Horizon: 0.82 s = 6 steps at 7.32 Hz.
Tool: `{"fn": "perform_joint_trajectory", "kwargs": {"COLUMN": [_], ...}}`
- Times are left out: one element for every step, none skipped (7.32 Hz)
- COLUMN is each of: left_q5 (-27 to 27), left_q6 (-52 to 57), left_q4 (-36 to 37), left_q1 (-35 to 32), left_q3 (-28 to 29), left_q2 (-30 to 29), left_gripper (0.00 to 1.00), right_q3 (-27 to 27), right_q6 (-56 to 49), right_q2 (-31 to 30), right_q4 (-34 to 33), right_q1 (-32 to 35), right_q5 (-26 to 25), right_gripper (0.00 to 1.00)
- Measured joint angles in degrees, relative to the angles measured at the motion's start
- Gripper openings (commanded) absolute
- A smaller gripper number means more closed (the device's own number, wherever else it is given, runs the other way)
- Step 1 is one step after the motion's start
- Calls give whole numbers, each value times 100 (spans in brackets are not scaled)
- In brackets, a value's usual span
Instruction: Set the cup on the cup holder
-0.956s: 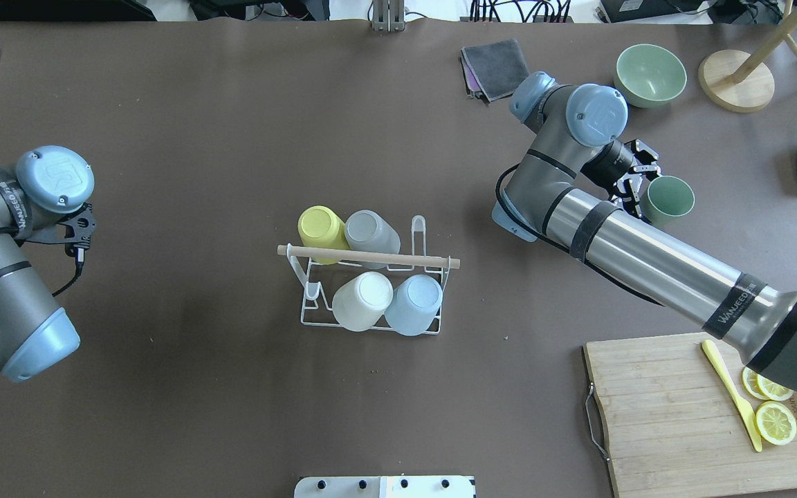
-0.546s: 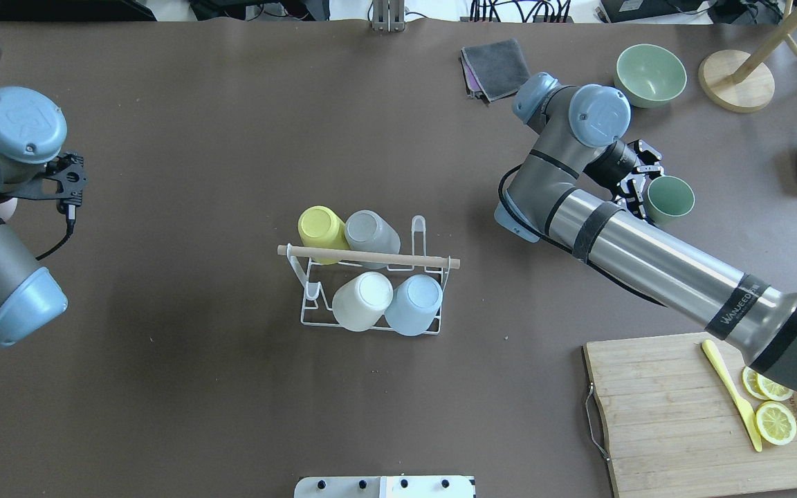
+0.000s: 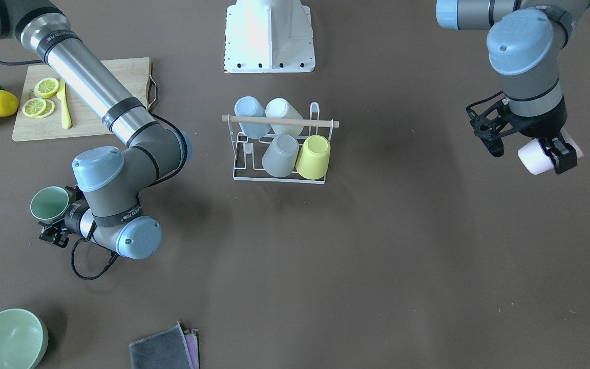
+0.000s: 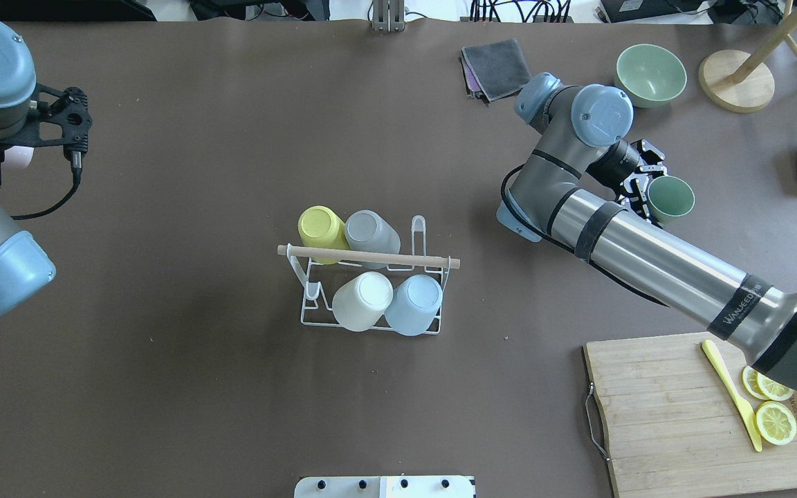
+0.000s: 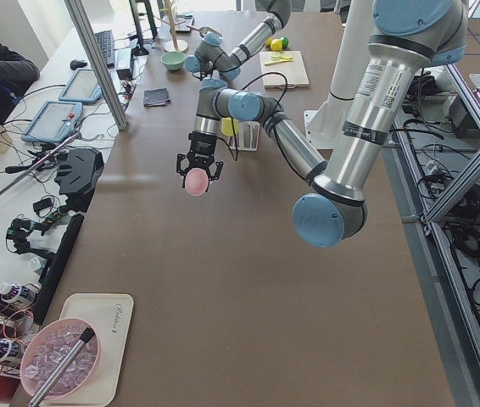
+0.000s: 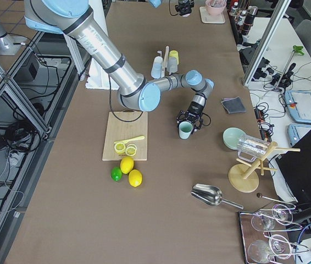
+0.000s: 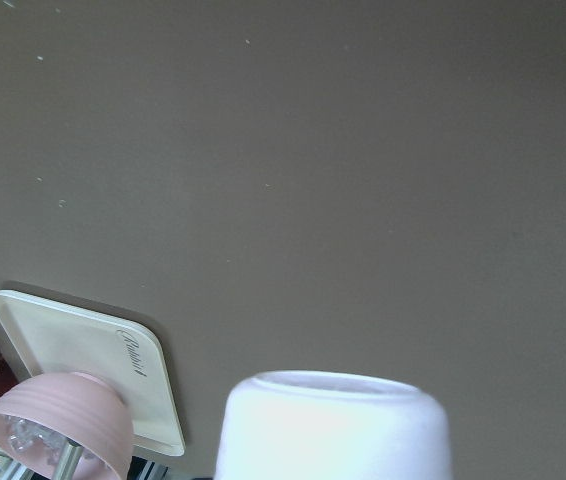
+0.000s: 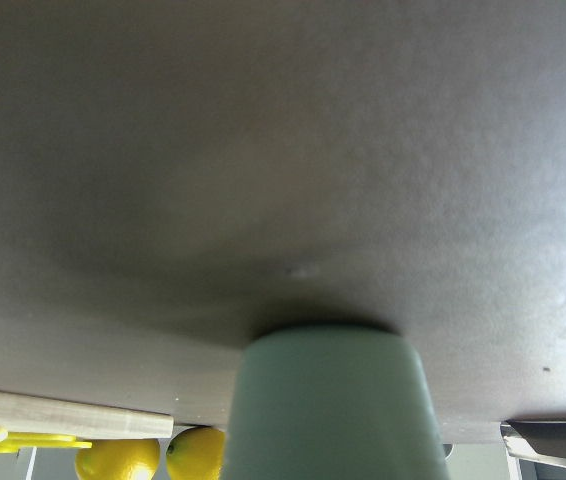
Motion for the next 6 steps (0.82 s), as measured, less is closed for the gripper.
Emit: {"fn": "perform_joint_trajectory", "kwargs": {"left_q5": [5, 5, -21, -124, -279, -367], "left_q6": [7, 13, 4, -52, -221, -442], "left_q4": [-184, -384, -634, -868, -1075, -1284], "left_q1": [-5, -1, -1, 4, 16, 29], "left_q3": [-9, 6, 4, 17, 59, 111], "left_q2": [27, 47, 68, 87, 92, 98], "left_gripper": [44, 43, 42, 42, 42, 42], "right_q3": [23, 93, 174, 238, 343, 540], "right_q6": [-1, -2, -2, 0, 6, 12], "right_q2": [-11, -43, -85, -114, -139, -174], "right_q4": [1, 1, 0, 2, -1, -7], "right_q1": [7, 14, 24, 44, 99, 197], "right_q5": [1, 7, 15, 23, 34, 51], "right_gripper": [59, 47, 38, 38, 38, 38]}}
